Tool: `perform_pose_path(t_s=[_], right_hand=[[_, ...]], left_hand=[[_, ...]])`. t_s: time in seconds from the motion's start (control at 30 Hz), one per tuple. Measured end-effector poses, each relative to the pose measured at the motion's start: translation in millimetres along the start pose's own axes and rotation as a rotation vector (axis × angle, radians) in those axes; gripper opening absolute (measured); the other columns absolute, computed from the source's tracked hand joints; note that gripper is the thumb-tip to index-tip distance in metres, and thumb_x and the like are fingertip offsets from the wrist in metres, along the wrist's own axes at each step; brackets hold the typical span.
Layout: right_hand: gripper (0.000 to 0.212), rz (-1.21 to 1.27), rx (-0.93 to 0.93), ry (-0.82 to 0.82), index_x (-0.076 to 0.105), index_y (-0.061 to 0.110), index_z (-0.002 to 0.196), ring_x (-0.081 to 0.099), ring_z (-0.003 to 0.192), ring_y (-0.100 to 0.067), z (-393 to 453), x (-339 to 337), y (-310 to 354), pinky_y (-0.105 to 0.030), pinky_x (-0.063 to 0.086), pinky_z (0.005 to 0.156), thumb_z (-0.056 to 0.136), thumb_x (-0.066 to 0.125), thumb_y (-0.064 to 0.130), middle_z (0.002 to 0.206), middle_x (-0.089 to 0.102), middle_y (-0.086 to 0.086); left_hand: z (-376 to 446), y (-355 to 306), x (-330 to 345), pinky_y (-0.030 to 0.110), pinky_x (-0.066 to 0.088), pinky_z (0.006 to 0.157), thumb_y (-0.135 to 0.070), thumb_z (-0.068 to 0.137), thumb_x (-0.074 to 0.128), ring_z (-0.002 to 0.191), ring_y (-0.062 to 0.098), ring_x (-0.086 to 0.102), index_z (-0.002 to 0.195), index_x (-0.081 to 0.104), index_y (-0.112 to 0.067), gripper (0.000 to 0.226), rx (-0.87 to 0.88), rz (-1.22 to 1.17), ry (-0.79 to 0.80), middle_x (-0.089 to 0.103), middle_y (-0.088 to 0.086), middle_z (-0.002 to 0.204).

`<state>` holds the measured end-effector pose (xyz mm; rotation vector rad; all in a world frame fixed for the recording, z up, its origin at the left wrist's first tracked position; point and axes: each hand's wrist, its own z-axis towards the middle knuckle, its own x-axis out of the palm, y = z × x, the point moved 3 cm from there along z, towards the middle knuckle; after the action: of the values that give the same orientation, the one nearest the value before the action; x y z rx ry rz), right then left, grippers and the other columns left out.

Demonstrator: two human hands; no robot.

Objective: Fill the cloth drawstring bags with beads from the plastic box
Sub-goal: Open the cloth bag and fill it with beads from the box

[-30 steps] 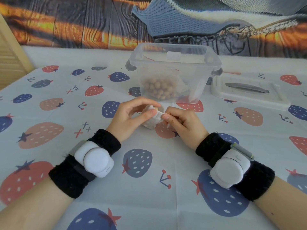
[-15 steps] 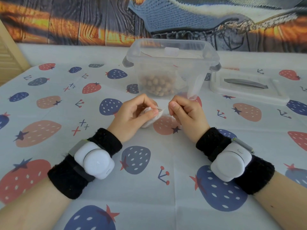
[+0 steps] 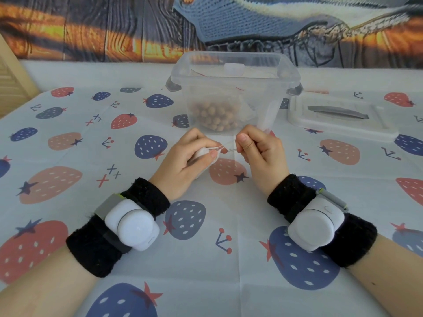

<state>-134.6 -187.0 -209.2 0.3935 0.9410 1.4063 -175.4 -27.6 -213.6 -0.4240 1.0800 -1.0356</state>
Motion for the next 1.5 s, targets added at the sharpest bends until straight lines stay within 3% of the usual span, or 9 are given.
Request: perform_pose_path(t_s=[0.13,0.33,0.57,0.67,0.87,1.0,1.1,1.23,1.5], right_hand=[[0.028,0.019,0.014,-0.03,0.046,0.012,0.066,0.042,0.053,-0.004,0.8,-1.0,-1.4,-0.01,0.031,0.055,0.094,0.043,0.013,0.054,0.039,0.013],[0.031,0.023,0.023,-0.055,0.045,0.012,0.065,0.04,0.052,-0.004,2.7,-0.6,-4.5,-0.011,0.03,0.055,0.093,0.042,0.025,0.052,0.038,0.013],[0.029,-0.013,-0.047,-0.123,0.045,0.014,0.066,0.04,0.052,-0.004,1.3,-2.7,1.0,-0.014,0.031,0.055,0.092,0.039,0.027,0.056,0.039,0.013],[0.027,-0.038,-0.081,-0.145,0.045,0.017,0.067,0.039,0.052,-0.004,0.0,-2.6,4.3,-0.015,0.031,0.054,0.093,0.039,0.025,0.056,0.039,0.014],[0.028,-0.032,-0.082,-0.144,0.046,0.016,0.067,0.039,0.051,-0.004,0.5,-1.7,3.7,-0.015,0.032,0.053,0.093,0.04,0.025,0.056,0.041,0.015],[0.029,-0.014,-0.053,-0.133,0.046,0.015,0.066,0.039,0.05,-0.005,1.4,-0.9,0.1,-0.015,0.031,0.053,0.092,0.04,0.027,0.053,0.039,0.014],[0.03,-0.02,-0.063,-0.13,0.046,0.015,0.066,0.04,0.051,-0.003,1.2,-0.7,0.1,-0.012,0.03,0.054,0.092,0.04,0.027,0.055,0.04,0.014],[0.029,-0.013,-0.073,-0.134,0.047,0.015,0.067,0.042,0.052,-0.002,0.4,-0.3,0.8,-0.009,0.03,0.055,0.093,0.04,0.025,0.057,0.04,0.014],[0.029,-0.013,-0.087,-0.138,0.045,0.015,0.066,0.04,0.051,-0.002,-0.2,-0.2,1.8,-0.01,0.029,0.055,0.093,0.04,0.025,0.057,0.039,0.015]], left_hand=[[-1.9,-2.4,4.0,0.009,0.03,0.085,-0.037,0.093,0.04,0.092,0.007,0.044,0.088,0.06,-0.019,0.028,0.007,0.102,0.052,0.04,-0.004,0.091],[-2.6,-4.1,4.6,0.019,0.034,0.094,-0.034,0.098,0.028,0.102,0.017,0.051,0.094,0.055,-0.007,0.039,-0.019,-0.076,0.097,0.053,0.008,0.102],[-0.9,-5.5,-1.6,0.011,0.039,0.076,-0.013,0.094,0.045,0.075,0.01,0.056,0.088,0.06,-0.006,0.018,-0.034,-0.12,-0.015,0.062,0.001,0.078],[0.0,-3.7,-1.2,0.009,0.037,0.074,-0.01,0.093,0.048,0.077,-0.002,0.054,0.086,0.059,0.0,0.016,-0.002,-0.052,-0.027,0.059,-0.014,0.081],[-0.3,-0.8,-2.3,0.03,0.043,0.066,-0.016,0.094,0.05,0.075,0.019,0.058,0.082,0.06,-0.008,0.017,0.019,0.034,-0.059,0.063,0.001,0.083],[-0.6,-1.7,-0.7,0.013,0.034,0.06,-0.016,0.096,0.044,0.064,0.003,0.048,0.078,0.056,-0.007,0.023,0.001,0.063,-0.001,0.057,0.0,0.077],[-1.4,-0.3,0.0,0.022,0.036,0.06,-0.033,0.09,0.052,0.063,0.008,0.047,0.073,0.054,-0.011,0.027,0.005,0.138,-0.02,0.052,-0.007,0.07],[-1.4,-2.1,1.0,0.037,0.044,0.064,-0.034,0.088,0.052,0.069,0.022,0.052,0.082,0.063,-0.014,0.024,0.057,0.342,-0.061,0.058,-0.004,0.076],[-0.9,-5.5,-0.7,0.035,0.04,0.065,-0.033,0.096,0.036,0.068,0.021,0.05,0.083,0.064,-0.011,0.038,0.072,0.595,-0.072,0.062,0.003,0.081]])
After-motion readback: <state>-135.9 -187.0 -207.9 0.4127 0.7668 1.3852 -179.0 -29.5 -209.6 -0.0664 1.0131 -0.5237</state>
